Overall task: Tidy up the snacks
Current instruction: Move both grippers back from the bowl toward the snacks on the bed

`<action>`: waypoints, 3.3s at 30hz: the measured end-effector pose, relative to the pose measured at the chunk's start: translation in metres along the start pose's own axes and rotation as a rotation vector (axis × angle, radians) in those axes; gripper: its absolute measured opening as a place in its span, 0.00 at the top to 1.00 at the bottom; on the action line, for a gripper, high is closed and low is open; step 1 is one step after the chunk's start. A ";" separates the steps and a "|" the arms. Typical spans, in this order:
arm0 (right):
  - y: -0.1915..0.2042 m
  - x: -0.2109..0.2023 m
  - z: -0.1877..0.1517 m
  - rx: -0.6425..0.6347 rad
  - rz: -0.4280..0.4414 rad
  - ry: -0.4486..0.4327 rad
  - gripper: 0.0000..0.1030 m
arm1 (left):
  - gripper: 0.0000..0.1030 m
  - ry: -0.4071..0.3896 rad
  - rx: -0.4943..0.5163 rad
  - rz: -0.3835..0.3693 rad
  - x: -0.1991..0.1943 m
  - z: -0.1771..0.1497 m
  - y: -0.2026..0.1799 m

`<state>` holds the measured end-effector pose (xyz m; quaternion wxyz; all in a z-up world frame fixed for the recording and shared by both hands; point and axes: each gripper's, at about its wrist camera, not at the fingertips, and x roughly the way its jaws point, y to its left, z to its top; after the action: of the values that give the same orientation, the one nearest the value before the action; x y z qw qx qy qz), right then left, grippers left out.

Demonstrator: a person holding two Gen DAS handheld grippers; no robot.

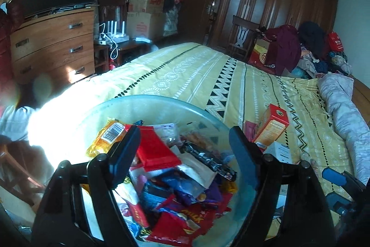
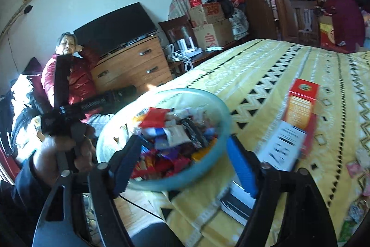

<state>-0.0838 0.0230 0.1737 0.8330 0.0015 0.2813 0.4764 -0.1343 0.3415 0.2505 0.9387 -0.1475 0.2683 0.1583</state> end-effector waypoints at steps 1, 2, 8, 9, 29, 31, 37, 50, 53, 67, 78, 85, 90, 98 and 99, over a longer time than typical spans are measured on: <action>-0.007 -0.011 -0.006 0.008 -0.014 0.004 0.20 | 0.21 -0.005 0.007 -0.008 -0.003 -0.001 -0.006; -0.011 -0.018 -0.012 0.015 -0.026 0.008 0.19 | 0.21 -0.007 0.016 -0.019 -0.006 -0.003 -0.014; -0.034 -0.051 -0.047 0.074 -0.081 0.043 0.17 | 0.20 -0.007 0.070 -0.089 -0.016 -0.017 -0.053; -0.038 -0.056 -0.054 0.086 -0.088 0.051 0.17 | 0.19 -0.006 0.076 -0.098 -0.017 -0.019 -0.058; -0.069 -0.083 -0.095 0.196 -0.101 0.083 0.16 | 0.15 -0.012 0.164 -0.165 -0.039 -0.042 -0.111; -0.069 -0.083 -0.099 0.197 -0.100 0.091 0.16 | 0.15 -0.012 0.165 -0.171 -0.041 -0.044 -0.113; -0.073 -0.088 -0.106 0.205 -0.105 0.102 0.16 | 0.15 -0.011 0.167 -0.184 -0.042 -0.049 -0.127; -0.091 -0.092 -0.111 0.244 -0.125 0.108 0.16 | 0.15 0.003 0.168 -0.190 -0.036 -0.053 -0.144; -0.094 -0.091 -0.111 0.250 -0.127 0.108 0.16 | 0.14 0.004 0.173 -0.191 -0.035 -0.054 -0.146; -0.106 -0.085 -0.124 0.276 -0.136 0.133 0.16 | 0.14 0.040 0.178 -0.187 -0.027 -0.065 -0.150; -0.101 -0.138 -0.082 0.057 -0.391 -0.026 0.00 | 0.14 0.061 0.200 -0.191 -0.026 -0.072 -0.162; -0.109 -0.179 -0.061 -0.085 -0.536 -0.114 0.00 | 0.14 0.066 0.221 -0.208 -0.025 -0.076 -0.181; -0.139 -0.212 -0.067 -0.095 -0.651 -0.141 0.00 | 0.11 0.093 0.254 -0.239 -0.016 -0.090 -0.206; -0.236 -0.238 -0.123 0.232 -0.643 -0.043 0.01 | 0.11 0.189 0.350 -0.305 0.007 -0.123 -0.258; -0.250 -0.235 -0.133 0.273 -0.652 -0.013 0.02 | 0.11 0.206 0.360 -0.311 0.011 -0.128 -0.263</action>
<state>-0.0390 -0.3353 0.1039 0.9351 0.0261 0.3230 0.1435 -0.0852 0.0591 0.1913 0.9306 -0.0330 0.3606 -0.0541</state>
